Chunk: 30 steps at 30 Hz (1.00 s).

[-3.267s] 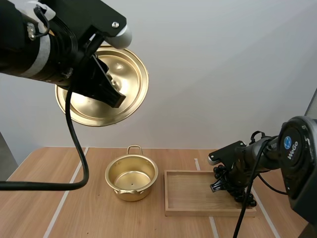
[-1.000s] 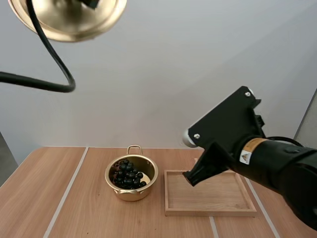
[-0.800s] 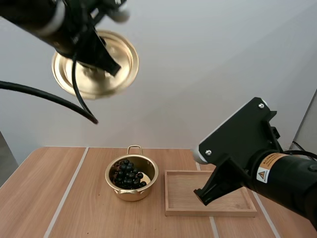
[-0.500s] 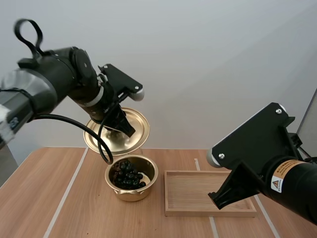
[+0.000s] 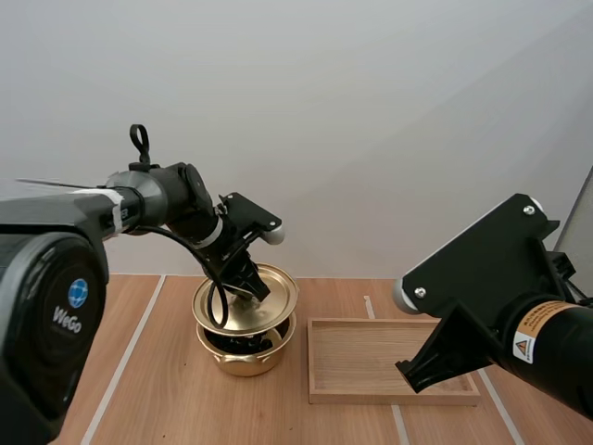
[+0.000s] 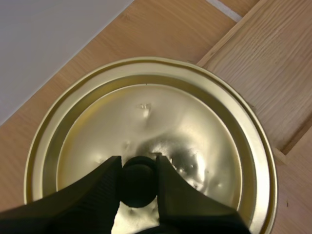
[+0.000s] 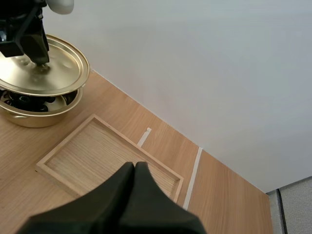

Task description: Open the lid, put the grape in the pot, and close it

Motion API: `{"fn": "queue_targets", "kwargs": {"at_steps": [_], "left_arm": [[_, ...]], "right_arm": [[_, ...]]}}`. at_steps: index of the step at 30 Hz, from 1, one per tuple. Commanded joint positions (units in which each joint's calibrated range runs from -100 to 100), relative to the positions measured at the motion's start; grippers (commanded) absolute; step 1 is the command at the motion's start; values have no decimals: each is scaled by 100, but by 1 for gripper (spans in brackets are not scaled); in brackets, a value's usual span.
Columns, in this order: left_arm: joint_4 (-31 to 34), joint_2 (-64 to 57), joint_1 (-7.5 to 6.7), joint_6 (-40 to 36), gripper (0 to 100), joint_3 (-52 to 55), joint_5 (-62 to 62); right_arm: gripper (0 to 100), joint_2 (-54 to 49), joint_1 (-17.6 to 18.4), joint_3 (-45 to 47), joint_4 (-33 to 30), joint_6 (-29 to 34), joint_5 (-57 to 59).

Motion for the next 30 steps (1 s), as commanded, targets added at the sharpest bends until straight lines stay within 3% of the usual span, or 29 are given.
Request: {"fn": "queue_targets", "kwargs": {"at_steps": [1, 5, 7, 10, 12, 13, 19, 20, 23, 24, 30], "left_arm": [[-154, 198, -6, 126, 0, 18, -80], [-154, 447, -6, 186, 2, 23, 61], [-154, 459, -6, 216, 12, 34, 120], [-154, 390, -6, 216, 48, 50, 181], [-154, 273, -6, 216, 91, 50, 426], [-154, 170, -6, 216, 100, 50, 593], [-126, -1270, -6, 290, 100, -41, 1572], [-126, -1632, -6, 268, 88, -41, 1642], [-126, -2833, -6, 162, 18, -41, 1760], [-126, -3242, -6, 162, 1, -41, 1875], [-126, -5591, -6, -345, 0, -41, 1926]], "right_arm": [[0, -56, -27, -27, -116, 43, 23], [0, -56, -27, -27, -116, 43, 23], [0, -56, -27, -27, -116, 43, 23], [0, -56, -27, -27, -139, 179, 23], [0, -56, -27, -27, -139, 211, 23], [0, -56, -27, -27, -151, 238, 23], [0, -56, -27, -27, -280, 442, 23], [0, -56, -27, -27, -280, 455, 23], [0, -56, -27, -27, -280, 455, -49], [0, -56, -27, -27, -280, 466, -73], [0, -56, -27, -320, -304, 976, -248]]}}
